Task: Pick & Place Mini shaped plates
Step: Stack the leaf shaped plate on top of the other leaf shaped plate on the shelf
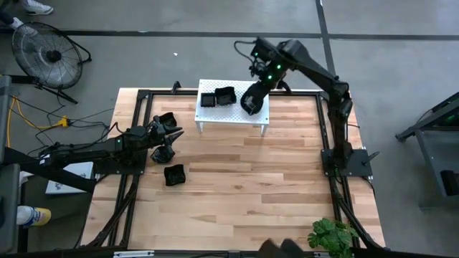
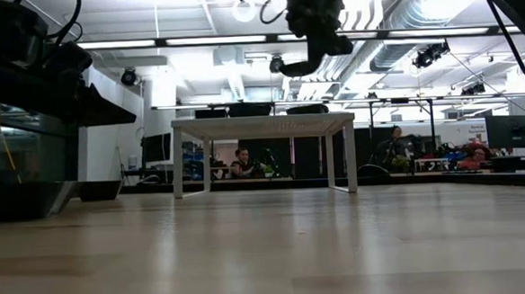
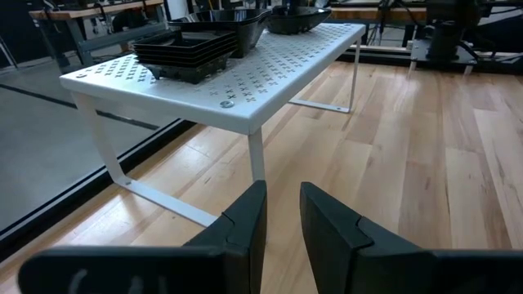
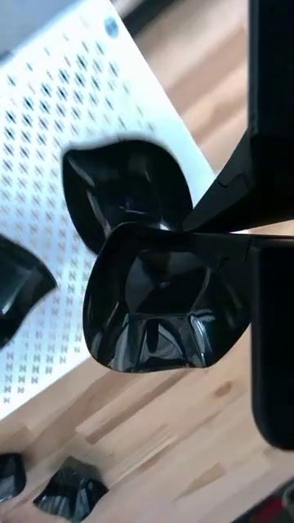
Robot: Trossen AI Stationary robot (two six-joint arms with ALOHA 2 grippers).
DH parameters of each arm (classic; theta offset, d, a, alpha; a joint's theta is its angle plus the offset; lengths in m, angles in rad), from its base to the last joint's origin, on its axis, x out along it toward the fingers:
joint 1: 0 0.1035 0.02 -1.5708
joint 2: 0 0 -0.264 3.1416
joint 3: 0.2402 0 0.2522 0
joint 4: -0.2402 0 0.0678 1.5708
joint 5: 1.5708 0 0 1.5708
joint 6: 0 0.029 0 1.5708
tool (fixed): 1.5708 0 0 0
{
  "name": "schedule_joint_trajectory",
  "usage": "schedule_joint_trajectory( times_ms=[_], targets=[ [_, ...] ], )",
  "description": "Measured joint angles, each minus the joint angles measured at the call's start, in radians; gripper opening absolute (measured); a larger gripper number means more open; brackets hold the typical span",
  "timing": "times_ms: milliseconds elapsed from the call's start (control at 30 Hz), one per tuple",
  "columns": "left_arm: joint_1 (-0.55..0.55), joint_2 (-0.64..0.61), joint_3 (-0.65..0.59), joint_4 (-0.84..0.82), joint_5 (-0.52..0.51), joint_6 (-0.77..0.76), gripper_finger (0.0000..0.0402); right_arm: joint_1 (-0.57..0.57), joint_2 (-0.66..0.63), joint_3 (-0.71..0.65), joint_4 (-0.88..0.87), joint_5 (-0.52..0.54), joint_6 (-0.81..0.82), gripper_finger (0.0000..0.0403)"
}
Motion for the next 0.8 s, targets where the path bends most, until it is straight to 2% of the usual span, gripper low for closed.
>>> schedule_joint_trajectory(
  times_ms=[267,367,533,800],
  targets=[
    [0.0,0.0,0.0,0.0,0.0,0.0,0.0073,-0.12,0.0,0.0,0.003,-0.036,-0.363,0.0],
    [0.0,0.0,0.0,0.0,0.0,0.0,0.0073,-0.146,0.0,0.0,0.015,-0.037,-0.442,0.0],
    [0.0,0.0,0.0,0.0,0.0,0.0,0.0073,-0.175,0.007,-0.021,0.088,-0.054,-0.457,0.0],
    [0.0,0.0,0.0,0.0,0.0,0.0,0.0073,-0.202,0.009,-0.187,0.153,-0.126,-0.461,0.0]
  ],
)
